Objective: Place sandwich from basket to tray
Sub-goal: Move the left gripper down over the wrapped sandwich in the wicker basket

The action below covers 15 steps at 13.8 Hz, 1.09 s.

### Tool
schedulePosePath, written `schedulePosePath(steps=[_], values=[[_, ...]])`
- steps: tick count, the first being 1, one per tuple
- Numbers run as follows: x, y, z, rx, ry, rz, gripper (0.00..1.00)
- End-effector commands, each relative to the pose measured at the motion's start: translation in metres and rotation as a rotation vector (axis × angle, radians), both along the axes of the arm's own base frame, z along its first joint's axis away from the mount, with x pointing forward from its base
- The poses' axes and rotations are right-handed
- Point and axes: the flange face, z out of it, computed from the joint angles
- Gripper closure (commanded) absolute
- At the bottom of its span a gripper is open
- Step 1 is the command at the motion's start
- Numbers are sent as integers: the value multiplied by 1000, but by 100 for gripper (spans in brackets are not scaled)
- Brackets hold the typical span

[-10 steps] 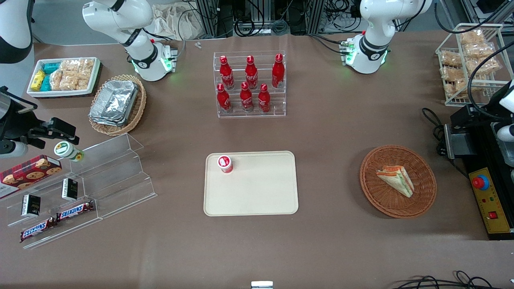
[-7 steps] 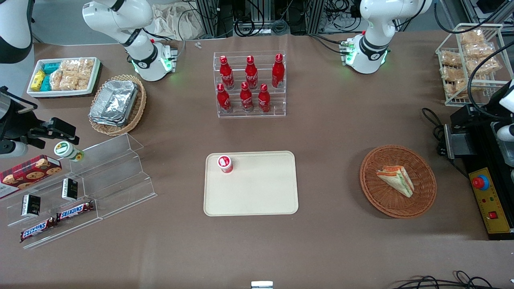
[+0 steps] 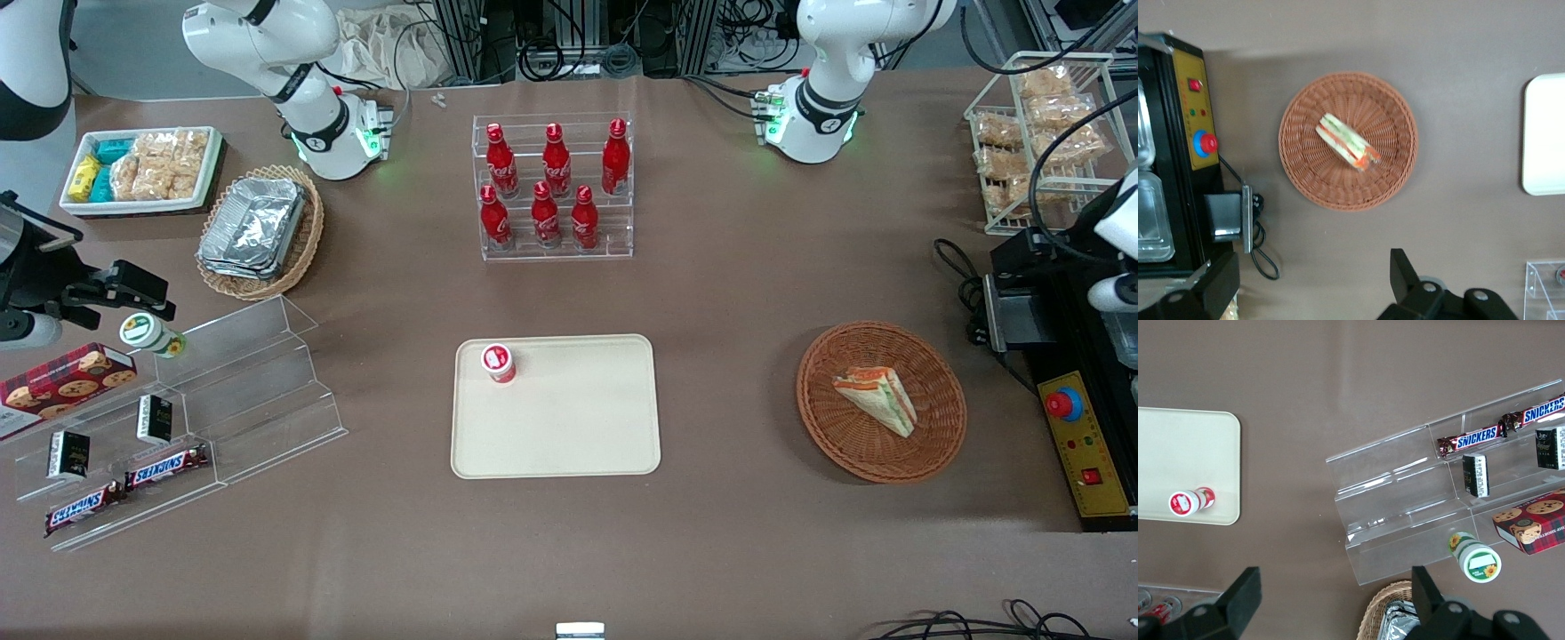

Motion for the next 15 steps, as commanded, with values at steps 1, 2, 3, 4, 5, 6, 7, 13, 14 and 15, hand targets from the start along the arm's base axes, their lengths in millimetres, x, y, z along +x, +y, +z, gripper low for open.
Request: schedulePosePath(steps=[1,2,3,4,5,6,7,13,14,15], values=[[-1,5,-44,0,36,12,0],[0,7,-59,1,21,14,0],[-1,8,-76,1,16,16,0],[0,11,-98,2,16,23,0],[-1,22,-120,-2,19,52,0],[1,31,-142,-9,17,100,0],[2,33,-162,-11,1,127,0],[17,25,-242,-27,-59,389,0],[23,25,-253,-33,-73,437,0],[28,25,-266,-42,-90,504,0]])
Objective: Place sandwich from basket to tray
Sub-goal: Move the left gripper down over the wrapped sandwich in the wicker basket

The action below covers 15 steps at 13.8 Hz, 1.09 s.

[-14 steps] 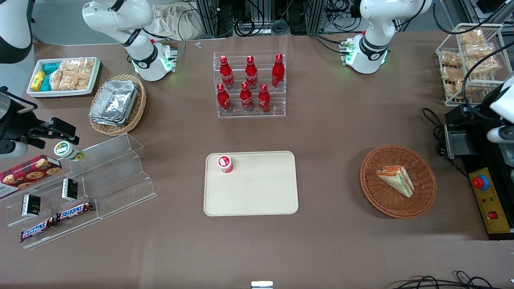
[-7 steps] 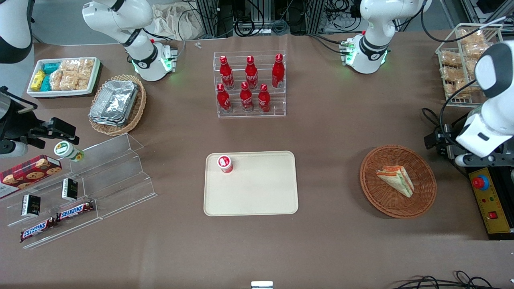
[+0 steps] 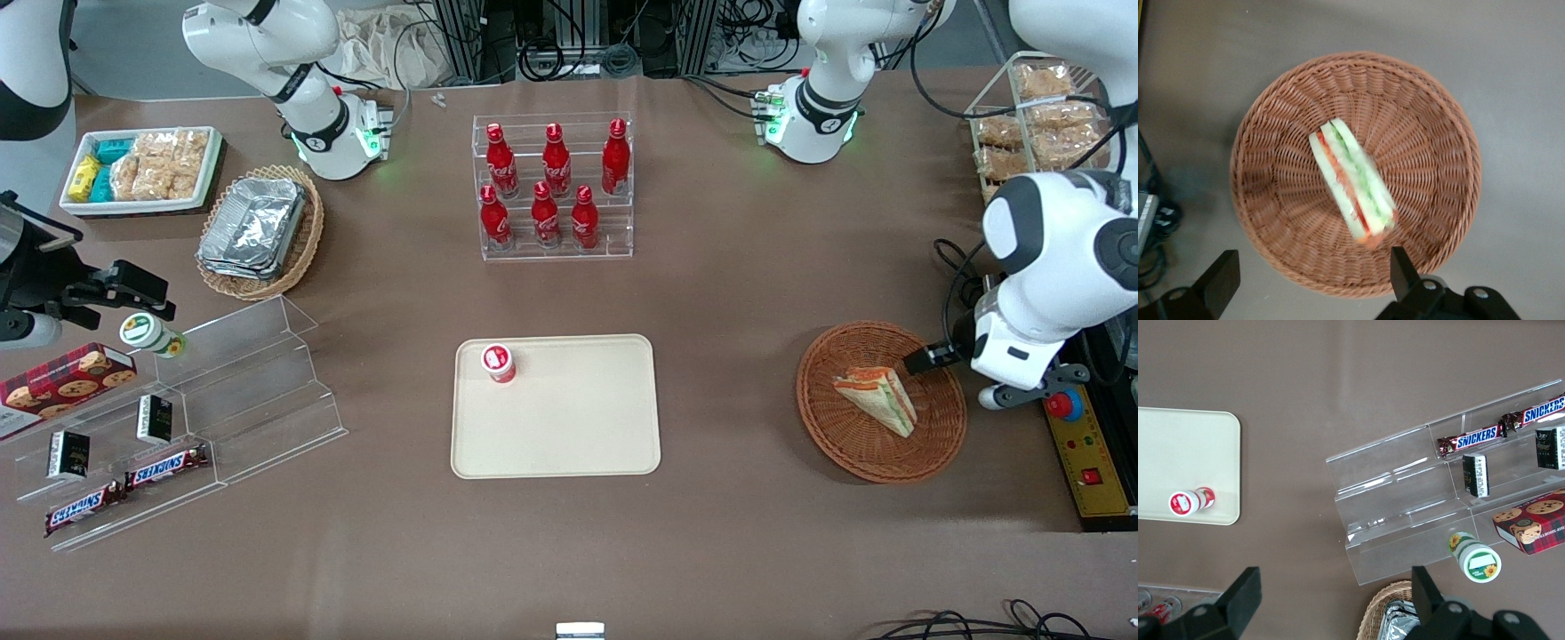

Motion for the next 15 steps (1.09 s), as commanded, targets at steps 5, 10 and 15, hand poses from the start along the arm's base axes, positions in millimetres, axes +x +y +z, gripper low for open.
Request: schedulePosePath(steps=[5,10,15], values=[[15,-3,-59,-32,-32,310,0],[16,-4,-103,-48,-39,404,1],[5,-2,-126,-43,-15,412,11]])
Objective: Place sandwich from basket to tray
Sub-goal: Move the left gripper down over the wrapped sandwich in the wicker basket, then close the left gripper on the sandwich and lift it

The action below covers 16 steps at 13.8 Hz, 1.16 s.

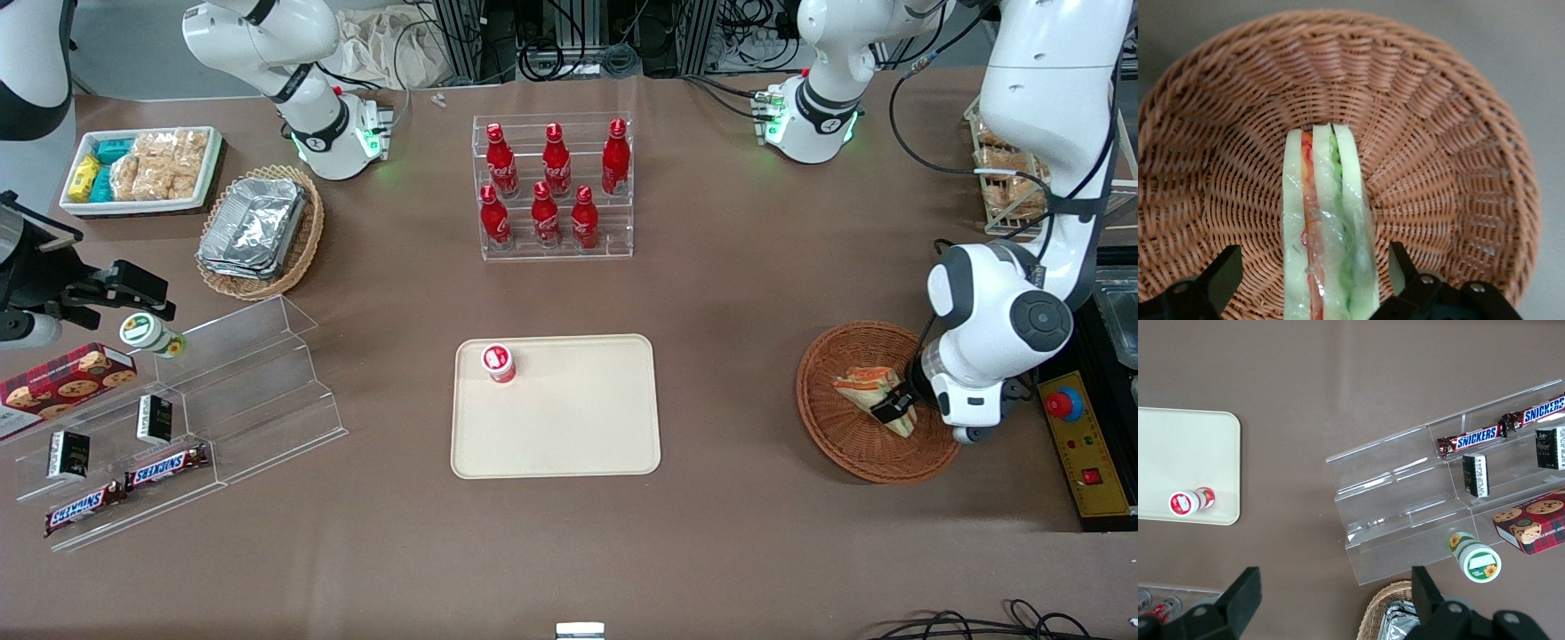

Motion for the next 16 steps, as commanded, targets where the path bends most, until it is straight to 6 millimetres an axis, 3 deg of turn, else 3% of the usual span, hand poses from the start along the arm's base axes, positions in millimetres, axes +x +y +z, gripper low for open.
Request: schedulePosePath(steps=[1,2,5,8,13,14,16], values=[[-7,0,-1,4,-21,24,22],[-7,0,0,5,-23,23,37],[-4,-1,10,6,-35,26,100],[-2,-8,56,14,-32,44,100],[17,-28,226,30,155,11,100],[16,-30,254,27,170,3,100],[7,-59,300,20,178,-52,100]])
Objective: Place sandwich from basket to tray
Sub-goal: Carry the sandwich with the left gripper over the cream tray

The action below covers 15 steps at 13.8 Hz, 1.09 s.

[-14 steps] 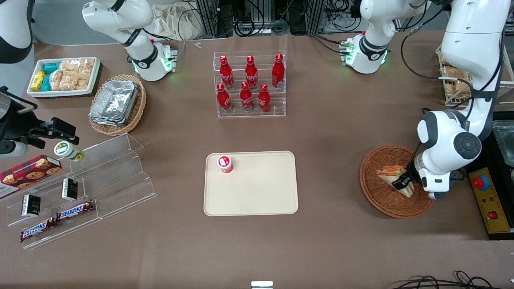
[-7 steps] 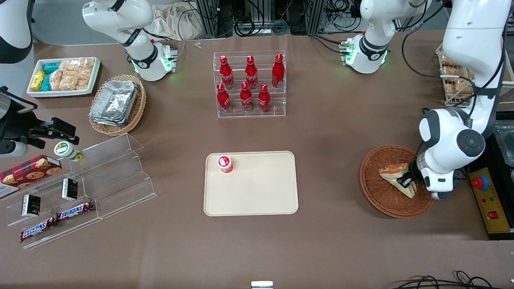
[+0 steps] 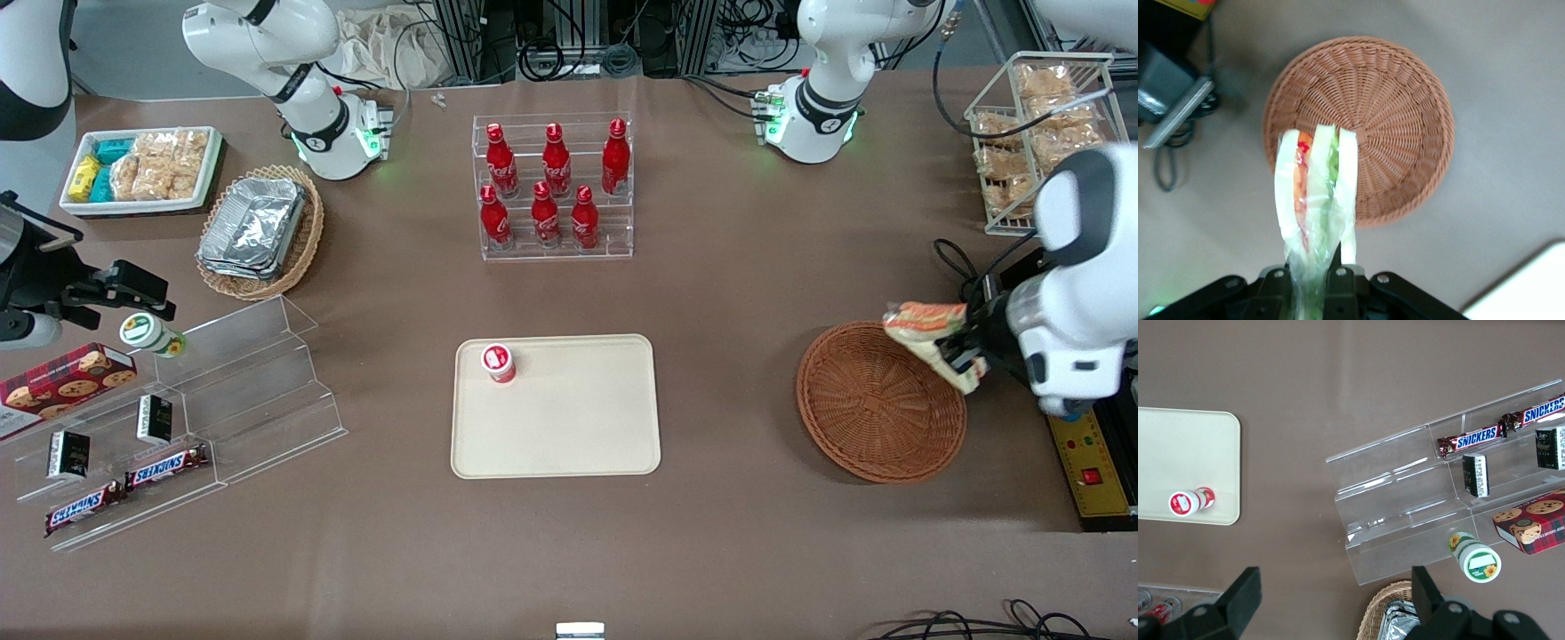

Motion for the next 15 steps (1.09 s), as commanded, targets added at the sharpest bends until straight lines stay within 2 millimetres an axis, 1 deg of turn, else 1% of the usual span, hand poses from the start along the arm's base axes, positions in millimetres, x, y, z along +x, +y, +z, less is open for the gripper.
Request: schedulePosePath(steps=[1,3,4,6,7,8,9,10,12,13,15], values=[[-5,-37,41,-13,12,-61,100],[-14,-72,55,-27,-5,-122,100],[-19,-95,57,-31,-6,-164,100],[-28,-130,52,-50,18,-264,100],[-33,-152,46,-62,29,-318,100],[-37,-177,39,-75,38,-364,100],[-40,-196,33,-83,46,-397,100],[-42,-219,22,-94,53,-436,100],[-45,-265,7,-77,-1,-536,100],[-44,-284,-6,-74,-21,-575,100],[-36,-315,-51,-109,-16,-613,100]])
